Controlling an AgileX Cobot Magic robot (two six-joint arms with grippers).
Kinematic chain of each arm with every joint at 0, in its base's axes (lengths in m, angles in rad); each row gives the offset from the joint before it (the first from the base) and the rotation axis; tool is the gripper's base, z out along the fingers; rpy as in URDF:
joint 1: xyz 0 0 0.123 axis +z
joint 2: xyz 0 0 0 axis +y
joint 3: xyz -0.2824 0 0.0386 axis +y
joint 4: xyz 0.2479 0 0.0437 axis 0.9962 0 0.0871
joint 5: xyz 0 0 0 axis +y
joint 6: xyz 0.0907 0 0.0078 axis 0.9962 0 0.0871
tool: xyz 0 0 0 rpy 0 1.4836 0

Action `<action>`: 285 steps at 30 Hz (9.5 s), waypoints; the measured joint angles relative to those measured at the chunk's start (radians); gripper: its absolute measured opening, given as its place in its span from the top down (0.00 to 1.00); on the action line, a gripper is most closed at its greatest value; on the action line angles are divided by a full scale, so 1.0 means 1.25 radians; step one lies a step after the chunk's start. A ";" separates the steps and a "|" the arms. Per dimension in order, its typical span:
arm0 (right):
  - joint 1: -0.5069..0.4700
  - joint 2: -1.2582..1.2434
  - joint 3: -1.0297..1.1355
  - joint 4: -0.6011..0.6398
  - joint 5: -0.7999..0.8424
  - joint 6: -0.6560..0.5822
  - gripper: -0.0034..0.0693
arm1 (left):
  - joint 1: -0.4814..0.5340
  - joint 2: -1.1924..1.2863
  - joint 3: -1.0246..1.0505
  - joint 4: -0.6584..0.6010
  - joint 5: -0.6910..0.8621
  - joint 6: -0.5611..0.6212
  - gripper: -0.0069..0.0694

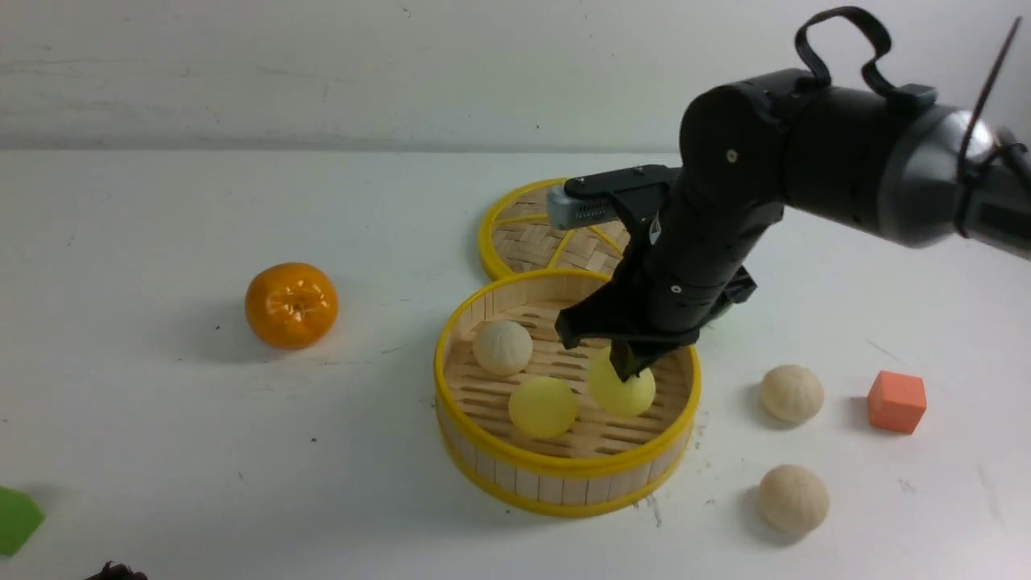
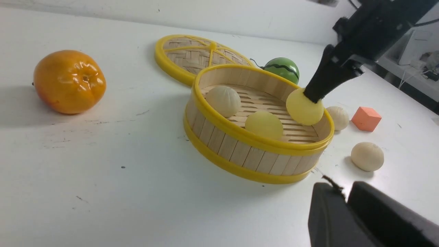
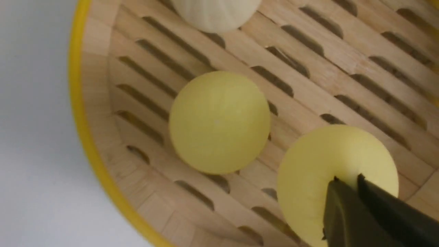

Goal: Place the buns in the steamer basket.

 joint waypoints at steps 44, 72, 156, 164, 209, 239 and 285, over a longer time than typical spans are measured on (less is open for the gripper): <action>-0.204 -0.256 0.432 0.043 -0.092 0.056 0.60 | 0.000 0.000 0.000 0.000 0.001 0.000 0.77; -0.210 -0.148 0.432 0.040 -0.160 0.040 0.64 | 0.000 0.000 0.000 0.000 0.001 0.000 0.74; -0.266 0.041 0.084 -0.043 -0.065 0.048 0.60 | 0.000 0.000 0.001 0.000 0.001 0.000 0.71; -0.266 0.041 0.084 -0.049 -0.060 0.052 0.60 | 0.000 0.000 0.001 0.000 0.001 0.000 0.70; -0.197 -0.049 -0.038 0.135 0.044 -0.096 0.95 | 0.000 0.000 0.001 0.000 0.001 0.000 0.65; -0.075 0.036 -0.243 0.143 0.179 -0.043 0.31 | 0.000 0.000 0.001 0.000 0.001 0.000 0.63; -0.364 -1.562 1.310 -0.078 -0.507 0.019 0.98 | 0.000 0.000 0.001 0.000 0.001 0.000 0.60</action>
